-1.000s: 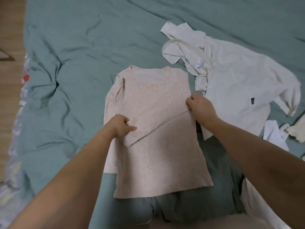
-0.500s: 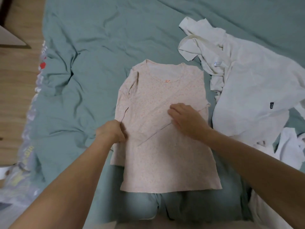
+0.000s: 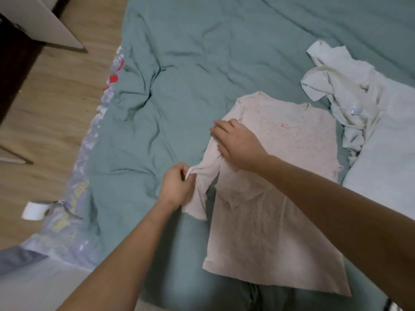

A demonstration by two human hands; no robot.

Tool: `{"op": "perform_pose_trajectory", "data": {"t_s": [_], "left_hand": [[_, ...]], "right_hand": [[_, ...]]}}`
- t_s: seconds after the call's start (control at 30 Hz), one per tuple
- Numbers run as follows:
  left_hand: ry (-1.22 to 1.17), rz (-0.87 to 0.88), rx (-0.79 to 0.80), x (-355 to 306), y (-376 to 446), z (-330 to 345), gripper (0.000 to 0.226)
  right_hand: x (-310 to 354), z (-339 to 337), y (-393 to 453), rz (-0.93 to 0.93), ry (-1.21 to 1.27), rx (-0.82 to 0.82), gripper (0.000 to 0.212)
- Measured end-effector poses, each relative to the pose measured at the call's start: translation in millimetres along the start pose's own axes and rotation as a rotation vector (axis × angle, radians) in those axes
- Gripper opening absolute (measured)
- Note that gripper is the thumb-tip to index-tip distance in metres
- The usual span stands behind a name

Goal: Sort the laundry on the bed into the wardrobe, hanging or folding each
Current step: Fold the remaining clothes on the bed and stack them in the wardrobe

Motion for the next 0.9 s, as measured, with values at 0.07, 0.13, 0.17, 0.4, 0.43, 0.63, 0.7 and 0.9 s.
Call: {"op": "perform_pose_trajectory", "data": {"t_s": [0.07,0.13,0.17,0.4,0.43,0.63,0.7,0.9], "left_hand": [[-0.125,0.144,-0.159,-10.1,-2.7,-27.3,0.006],[-0.159,0.283,-0.273,-23.7,-6.0,-57.1,0.003],[-0.113,0.35,-0.317,-30.4,-7.9,-72.4,0.003],[1.045,0.777,-0.255,3.9,0.2,-124.2,0.015],[1.134,0.751,-0.105,20.4,3.3,-120.9,0.023],[0.404,0.118,-0.361,60.4,16.9,-138.6,0.023],[0.079,-0.174,-0.36,74.4,29.5,-143.1,0.036],[-0.175,-0.346,-0.278,91.5,49.2,-138.7,0.038]], "right_hand": [[7.5,-11.8,24.3,-0.055,-0.152,0.112,0.044],[16.1,-19.8,46.3,-0.061,-0.176,0.196,0.027],[18.2,-22.8,55.4,-0.032,-0.126,0.204,0.017],[18.1,-32.6,74.8,0.052,0.195,0.047,0.009],[19.8,-30.7,77.2,0.043,0.191,0.096,0.013],[31.9,-11.3,112.4,0.091,0.34,0.179,0.023],[37.8,0.0,124.5,0.083,0.294,0.291,0.018],[58.6,20.7,141.0,0.08,0.148,0.546,0.015]]}}
Point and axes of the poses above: each hand's wrist, its own y-axis towards the middle knuckle, its own z-axis out of the palm, x = y × z, the point moved 3 cm from there along y, towards the middle knuckle, and after that the axes turned 15 degrees about x, right-handed, at the moved point
